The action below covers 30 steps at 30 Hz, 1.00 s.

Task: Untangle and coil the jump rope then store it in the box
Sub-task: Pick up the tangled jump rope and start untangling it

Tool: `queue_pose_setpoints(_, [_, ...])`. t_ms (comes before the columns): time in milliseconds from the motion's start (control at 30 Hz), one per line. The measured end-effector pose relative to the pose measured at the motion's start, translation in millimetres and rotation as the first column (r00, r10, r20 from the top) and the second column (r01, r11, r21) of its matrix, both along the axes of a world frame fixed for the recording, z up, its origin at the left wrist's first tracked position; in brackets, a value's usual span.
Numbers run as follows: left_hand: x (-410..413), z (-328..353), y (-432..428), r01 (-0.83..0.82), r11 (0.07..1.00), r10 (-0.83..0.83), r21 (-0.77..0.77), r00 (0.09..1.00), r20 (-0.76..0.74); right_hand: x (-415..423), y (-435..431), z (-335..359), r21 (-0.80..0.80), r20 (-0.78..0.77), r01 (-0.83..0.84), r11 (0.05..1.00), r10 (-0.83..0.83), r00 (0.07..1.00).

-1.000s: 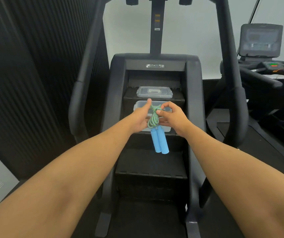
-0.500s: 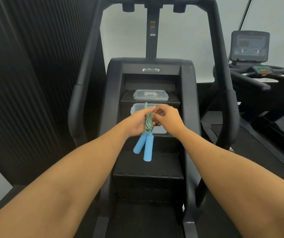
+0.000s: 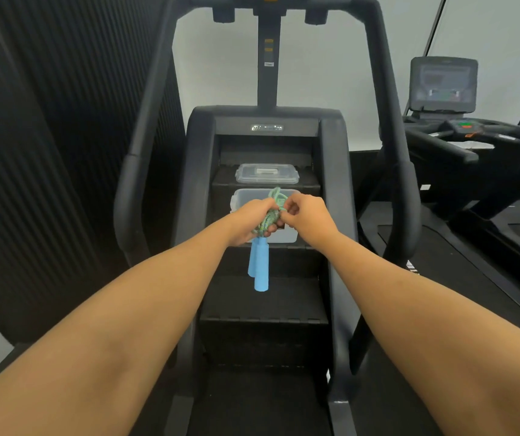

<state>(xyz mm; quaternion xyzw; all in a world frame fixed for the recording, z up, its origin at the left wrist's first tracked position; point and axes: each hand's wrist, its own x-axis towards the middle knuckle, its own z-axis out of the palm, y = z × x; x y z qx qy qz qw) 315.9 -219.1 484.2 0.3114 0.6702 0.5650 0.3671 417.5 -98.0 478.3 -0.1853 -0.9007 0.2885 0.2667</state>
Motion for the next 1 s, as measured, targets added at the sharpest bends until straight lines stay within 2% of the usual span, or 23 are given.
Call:
queue_pose_setpoints(100, [5.6, 2.9, 2.7, 0.015, 1.000, -0.015, -0.003, 0.998, -0.061, 3.7, -1.1, -1.7, -0.028, -0.033, 0.016, 0.999, -0.017, 0.999])
queue_pose_setpoints(300, [18.4, 3.5, 6.8, -0.133, 0.978, 0.099, 0.163, 0.975, 0.197, 7.7, -1.5, 8.1, -0.097, -0.125, -0.085, 0.992, 0.073, 0.990])
queue_pose_setpoints(433, [9.9, -2.2, 2.5, -0.187, 0.971, 0.150, 0.146, 0.960, 0.235, 8.9, 1.1, 7.1, -0.169, -0.116, -0.159, 0.973, 0.140, 0.983])
queue_pose_setpoints(500, [8.1, -4.8, 3.2, -0.194, 0.975, 0.178, 0.110, 0.974, 0.142, 8.0, -1.0, 5.1, -0.223, -0.085, -0.145, 0.964, 0.129, 0.988])
queue_pose_setpoints(567, [7.5, -7.2, 5.0, -0.199, 0.979, 0.202, 0.044, 0.976, -0.076, 6.4, -5.6, 3.6, -0.234, -0.022, -0.096, 0.968, 0.093, 0.995])
queue_pose_setpoints(633, [5.3, -9.7, 5.3, -0.191, 0.982, 0.186, 0.002, 0.951, -0.246, 5.1, -10.0, 2.6, -0.162, 0.029, -0.046, 0.986, 0.052, 0.998])
queue_pose_setpoints(667, [4.2, -10.0, 4.7, -0.187, 0.982, 0.180, -0.002, 0.948, -0.262, 4.3, -11.5, 3.2, -0.115, 0.036, -0.033, 0.993, 0.037, 0.999])
queue_pose_setpoints(700, [2.8, -10.2, 3.9, -0.187, 0.982, 0.184, 0.010, 0.955, -0.233, 3.7, -12.5, 4.1, -0.088, 0.030, -0.034, 0.995, 0.037, 0.999])
queue_pose_setpoints(767, [1.3, -9.0, 1.5, -0.198, 0.977, 0.203, 0.080, 0.977, -0.068, 2.8, -12.1, 6.5, -0.108, -0.003, -0.095, 0.990, 0.096, 0.995])
queue_pose_setpoints(833, [-1.3, -7.8, -1.0, -0.242, 0.961, 0.232, 0.132, 0.969, 0.088, 5.0, -10.2, 9.8, -0.196, -0.020, -0.187, 0.962, 0.187, 0.982])
queue_pose_setpoints(867, [-3.9, -8.7, -1.5, -0.272, 0.954, 0.258, 0.125, 0.959, 0.115, 6.8, -8.9, 11.1, -0.240, -0.018, -0.219, 0.946, 0.221, 0.975])
queue_pose_setpoints(933, [-8.2, -11.2, -2.3, -0.304, 0.949, 0.297, 0.087, 0.951, 0.088, 8.4, -6.1, 12.5, -0.277, 0.011, -0.244, 0.929, 0.257, 0.966])
queue_pose_setpoints(1000, [-7.2, -12.4, -3.2, -0.278, 0.958, 0.279, 0.066, 0.960, -0.005, 7.4, -5.9, 14.5, -0.311, 0.076, -0.243, 0.919, 0.279, 0.957])
